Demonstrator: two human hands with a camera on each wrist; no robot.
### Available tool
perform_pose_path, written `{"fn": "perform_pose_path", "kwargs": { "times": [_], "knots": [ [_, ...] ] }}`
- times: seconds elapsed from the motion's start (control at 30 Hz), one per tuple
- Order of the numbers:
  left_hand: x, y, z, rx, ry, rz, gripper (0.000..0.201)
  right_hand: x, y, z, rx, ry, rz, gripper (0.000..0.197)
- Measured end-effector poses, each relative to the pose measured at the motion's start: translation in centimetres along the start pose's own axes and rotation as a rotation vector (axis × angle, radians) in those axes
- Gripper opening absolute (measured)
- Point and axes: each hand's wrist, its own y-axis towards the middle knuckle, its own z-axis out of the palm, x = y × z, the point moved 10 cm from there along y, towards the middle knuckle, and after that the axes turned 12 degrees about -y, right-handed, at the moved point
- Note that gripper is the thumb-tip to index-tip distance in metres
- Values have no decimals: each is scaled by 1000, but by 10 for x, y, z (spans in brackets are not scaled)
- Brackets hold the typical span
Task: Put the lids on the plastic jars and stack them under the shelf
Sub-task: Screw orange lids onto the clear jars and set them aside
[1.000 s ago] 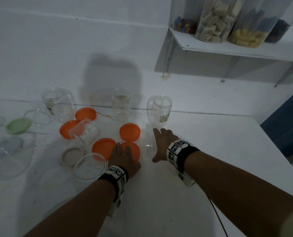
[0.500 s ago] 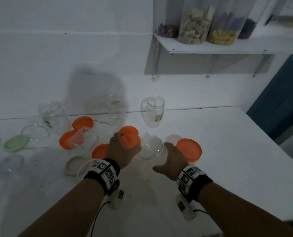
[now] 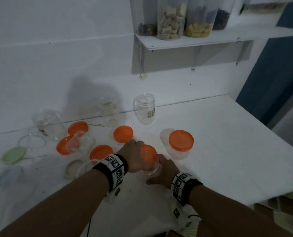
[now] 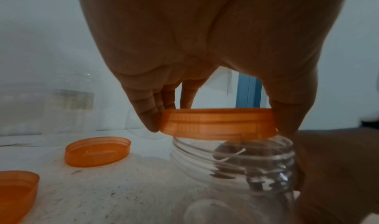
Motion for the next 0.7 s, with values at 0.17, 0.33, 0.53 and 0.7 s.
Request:
{"fn": "perform_pose_path", "kwargs": {
  "times": [0.17,0.33,0.53,0.7],
  "knots": [
    [-11,-3,13,14,73,-64,134,-10,10,7,22,74,14,137],
    [-9,-10,19,44,86,-164,139,-11,9,6,33,101,3,135],
    [-7,-9,13,56,177,-145,124,-11,9,6,25,115,-8,125],
    [-15,-9,17,114,247,-112,113,-11,9,6,36,109,-1,128]
  ]
}}
